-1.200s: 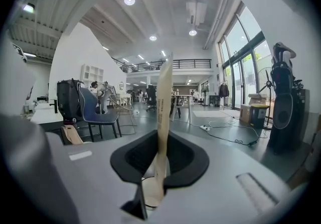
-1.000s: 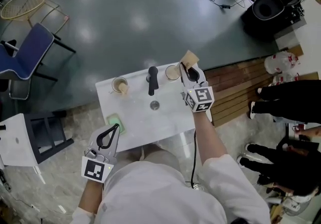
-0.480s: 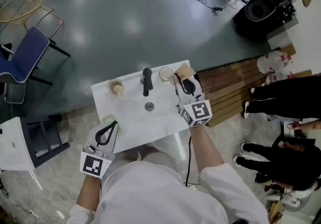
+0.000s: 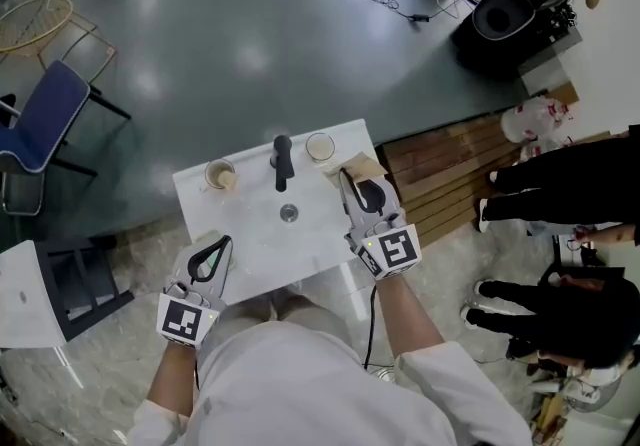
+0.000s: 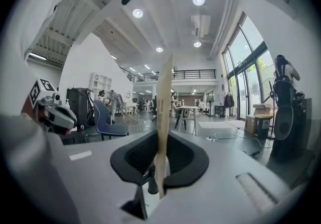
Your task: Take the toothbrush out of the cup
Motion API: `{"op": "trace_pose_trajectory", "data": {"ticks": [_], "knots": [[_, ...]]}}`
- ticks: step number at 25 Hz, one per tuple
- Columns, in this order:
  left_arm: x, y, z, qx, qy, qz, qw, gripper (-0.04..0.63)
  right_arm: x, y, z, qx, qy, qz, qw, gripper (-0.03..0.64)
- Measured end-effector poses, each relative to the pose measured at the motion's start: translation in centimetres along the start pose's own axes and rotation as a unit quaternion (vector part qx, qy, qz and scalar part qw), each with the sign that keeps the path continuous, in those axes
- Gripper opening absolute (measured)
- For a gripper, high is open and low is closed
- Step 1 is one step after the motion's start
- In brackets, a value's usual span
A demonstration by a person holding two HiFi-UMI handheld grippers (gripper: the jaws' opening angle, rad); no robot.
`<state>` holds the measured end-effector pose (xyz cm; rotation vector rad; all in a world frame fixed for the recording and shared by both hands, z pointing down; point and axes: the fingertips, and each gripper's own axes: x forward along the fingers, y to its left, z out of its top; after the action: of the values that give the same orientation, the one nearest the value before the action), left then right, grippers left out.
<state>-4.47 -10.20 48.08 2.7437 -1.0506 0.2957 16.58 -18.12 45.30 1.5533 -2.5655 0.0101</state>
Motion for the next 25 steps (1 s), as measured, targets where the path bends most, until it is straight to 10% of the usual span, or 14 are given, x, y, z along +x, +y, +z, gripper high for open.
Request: {"op": "trace_pose_trajectory", "data": {"ticks": [25], "knots": [[6.0,6.4,-11.8,0.057,0.107,0.037,0.9920,0.020,-9.6,7.3,7.7,-0.017,-0.022,0.007,1.000,0.044]]}}
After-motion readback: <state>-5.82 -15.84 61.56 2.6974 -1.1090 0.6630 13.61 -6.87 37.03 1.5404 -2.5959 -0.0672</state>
